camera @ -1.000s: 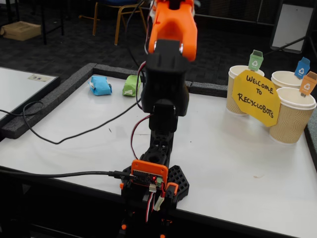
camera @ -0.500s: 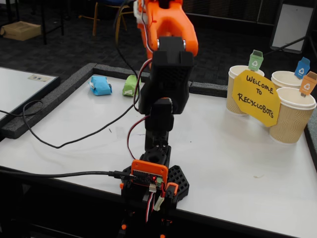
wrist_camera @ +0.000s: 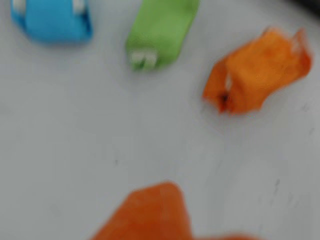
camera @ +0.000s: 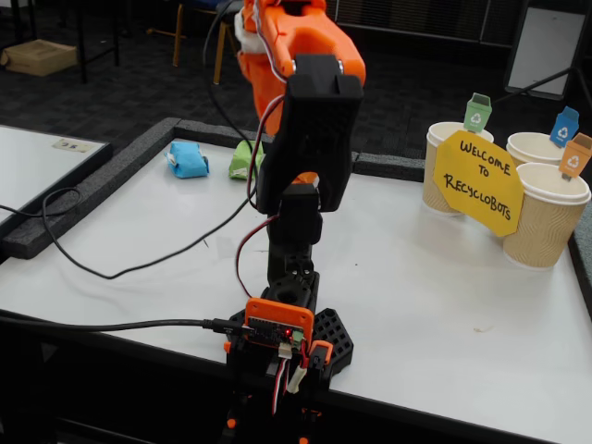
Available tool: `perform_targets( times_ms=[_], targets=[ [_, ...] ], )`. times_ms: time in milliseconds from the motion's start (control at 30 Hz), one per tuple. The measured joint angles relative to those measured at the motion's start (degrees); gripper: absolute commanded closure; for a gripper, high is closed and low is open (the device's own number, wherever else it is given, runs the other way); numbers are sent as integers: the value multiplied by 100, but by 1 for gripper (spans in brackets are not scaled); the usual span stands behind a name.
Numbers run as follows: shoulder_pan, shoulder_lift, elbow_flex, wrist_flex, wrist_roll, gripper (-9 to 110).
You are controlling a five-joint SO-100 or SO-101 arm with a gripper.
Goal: Sort rubbish by color.
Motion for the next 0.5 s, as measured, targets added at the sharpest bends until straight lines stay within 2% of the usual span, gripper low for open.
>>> perform_targets(
  times_ms=[500],
  targets=[
    [114, -1257, -1397, 360, -1327, 91]
  ],
)
